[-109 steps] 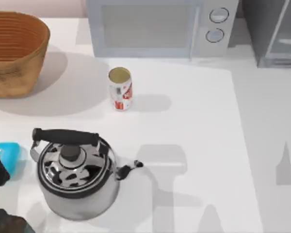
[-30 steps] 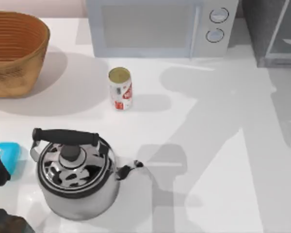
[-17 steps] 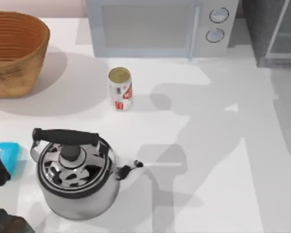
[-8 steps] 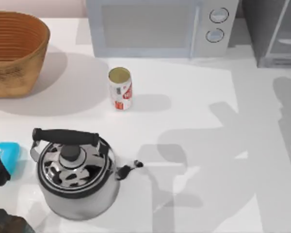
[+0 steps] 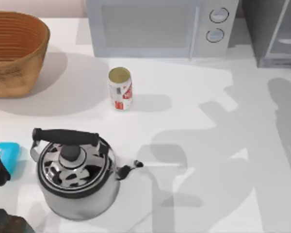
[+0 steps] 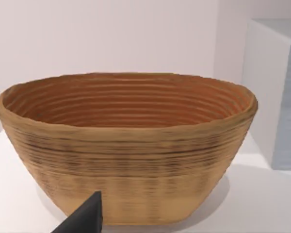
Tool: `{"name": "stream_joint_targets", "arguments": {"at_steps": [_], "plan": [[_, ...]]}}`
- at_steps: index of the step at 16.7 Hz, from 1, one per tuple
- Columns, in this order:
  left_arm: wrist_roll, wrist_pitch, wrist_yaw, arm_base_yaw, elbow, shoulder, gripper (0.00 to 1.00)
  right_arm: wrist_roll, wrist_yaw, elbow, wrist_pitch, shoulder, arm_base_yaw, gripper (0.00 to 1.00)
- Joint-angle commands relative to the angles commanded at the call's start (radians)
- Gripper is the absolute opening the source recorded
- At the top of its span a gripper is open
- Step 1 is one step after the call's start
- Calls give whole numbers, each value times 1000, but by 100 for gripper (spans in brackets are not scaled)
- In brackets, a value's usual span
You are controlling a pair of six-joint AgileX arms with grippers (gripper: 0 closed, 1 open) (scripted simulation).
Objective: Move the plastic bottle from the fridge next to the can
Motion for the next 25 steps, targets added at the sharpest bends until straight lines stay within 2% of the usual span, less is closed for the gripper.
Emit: {"name": "stream_joint_targets", "arguments": {"at_steps": [3, 8, 11, 13, 23, 25], "plan": [[0, 0, 0, 0, 0, 0, 100, 18, -93, 10, 21, 46, 128, 0], [0, 0, 0, 0, 0, 0, 100, 42, -314, 21, 55, 133, 449, 0], [0, 0, 0, 0, 0, 0, 100, 48, -419, 22, 66, 165, 568, 0], [0, 0, 0, 0, 0, 0, 100, 50, -445, 21, 67, 172, 594, 0], [0, 0, 0, 0, 0, 0, 100, 50, -445, 21, 67, 172, 594, 0], [0, 0, 0, 0, 0, 0, 100, 50, -445, 21, 67, 172, 594, 15]]}}
